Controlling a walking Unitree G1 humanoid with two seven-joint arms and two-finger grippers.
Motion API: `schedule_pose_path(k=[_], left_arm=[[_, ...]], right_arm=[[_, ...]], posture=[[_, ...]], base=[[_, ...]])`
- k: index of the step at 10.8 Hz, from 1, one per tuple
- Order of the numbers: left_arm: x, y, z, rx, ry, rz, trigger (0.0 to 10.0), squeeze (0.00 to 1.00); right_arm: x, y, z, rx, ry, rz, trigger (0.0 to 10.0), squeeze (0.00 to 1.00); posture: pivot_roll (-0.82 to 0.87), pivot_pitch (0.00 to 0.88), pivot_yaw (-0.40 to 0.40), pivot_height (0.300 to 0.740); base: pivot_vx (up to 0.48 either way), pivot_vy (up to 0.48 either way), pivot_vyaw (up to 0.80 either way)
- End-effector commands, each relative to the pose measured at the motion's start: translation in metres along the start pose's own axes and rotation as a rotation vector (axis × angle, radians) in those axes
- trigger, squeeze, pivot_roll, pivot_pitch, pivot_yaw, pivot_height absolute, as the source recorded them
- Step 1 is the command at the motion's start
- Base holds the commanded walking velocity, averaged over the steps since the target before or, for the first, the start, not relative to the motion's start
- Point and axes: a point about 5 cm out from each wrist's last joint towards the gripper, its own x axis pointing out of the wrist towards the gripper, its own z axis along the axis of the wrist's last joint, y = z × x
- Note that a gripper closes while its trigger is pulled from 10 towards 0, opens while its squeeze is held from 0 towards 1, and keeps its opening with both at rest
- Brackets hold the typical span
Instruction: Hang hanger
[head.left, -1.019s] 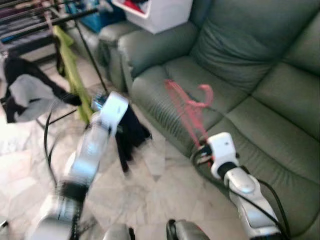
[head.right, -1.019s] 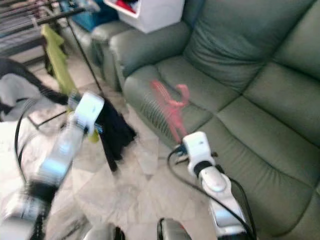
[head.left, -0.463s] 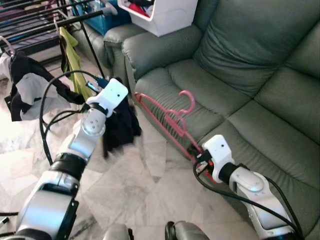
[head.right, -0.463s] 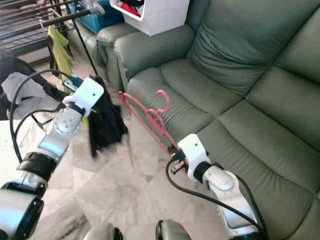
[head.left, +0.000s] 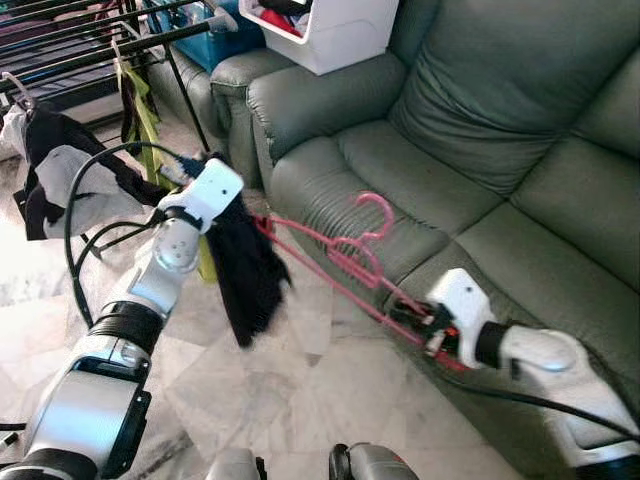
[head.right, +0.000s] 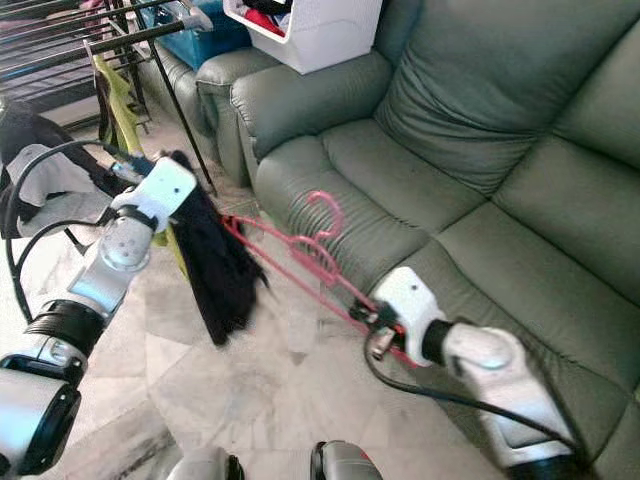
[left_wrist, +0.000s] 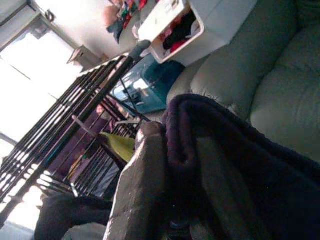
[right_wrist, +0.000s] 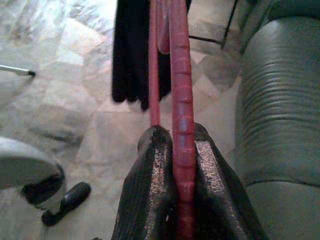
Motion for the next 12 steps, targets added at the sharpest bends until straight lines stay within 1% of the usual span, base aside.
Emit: schedule_pose_path(k=[1,3,4,5,6,7,8,9,12], left_arm=[[0.006,0.010,0.010,0.005,-0.045,0.041,10.0,0.00],[0.006,0.010,0.009,0.004,-0.043,0.037,10.0,0.00],[0.007,0.012,0.009,0.003,-0.046,0.037,10.0,0.00],[0.008,0.013,0.011,-0.010,-0.054,0.033,10.0,0.00],[0.008,0.013,0.011,-0.010,-0.059,0.017,10.0,0.00],[0.007,0.012,0.004,0.026,-0.033,0.001,10.0,0.00],[0.006,0.012,0.001,0.028,-0.024,-0.019,10.0,0.00],[0.006,0.012,0.002,0.024,-0.029,-0.020,10.0,0.00],[0.006,0.013,0.004,0.020,-0.045,-0.019,10.0,0.00]], right_arm=[[-0.003,0.003,0.004,-0.009,-0.008,0.042,10.0,0.00],[-0.003,0.007,0.006,-0.005,-0.014,0.097,10.0,0.00],[-0.003,0.005,0.003,-0.013,0.004,0.078,10.0,0.00],[-0.003,0.002,0.001,-0.045,0.013,0.059,10.0,0.00],[-0.002,-0.002,0.006,-0.065,-0.019,0.021,10.0,0.00],[0.000,-0.013,0.014,-0.111,-0.058,-0.075,10.0,0.00],[0.000,-0.016,0.016,-0.116,-0.076,-0.103,10.0,0.00],[0.001,-0.016,0.015,-0.132,-0.072,-0.110,10.0,0.00],[0.005,-0.013,0.012,-0.129,-0.079,-0.095,10.0,0.00]], posture=[[-0.06,0.060,-0.008,0.740],[-0.06,0.060,-0.006,0.740],[-0.06,0.061,-0.005,0.740],[-0.06,0.060,-0.004,0.740],[-0.06,0.060,-0.001,0.740],[-0.06,0.059,-0.001,0.740],[-0.06,0.059,-0.001,0.740],[-0.06,0.060,-0.001,0.740],[-0.05,0.060,-0.005,0.740]], base=[[0.000,0.000,0.00],[0.000,0.000,0.00],[0.000,0.000,0.00],[0.000,0.000,0.00],[0.000,0.000,0.00],[0.000,0.000,0.00],[0.000,0.000,0.00],[0.000,0.000,0.00],[0.000,0.000,0.00]])
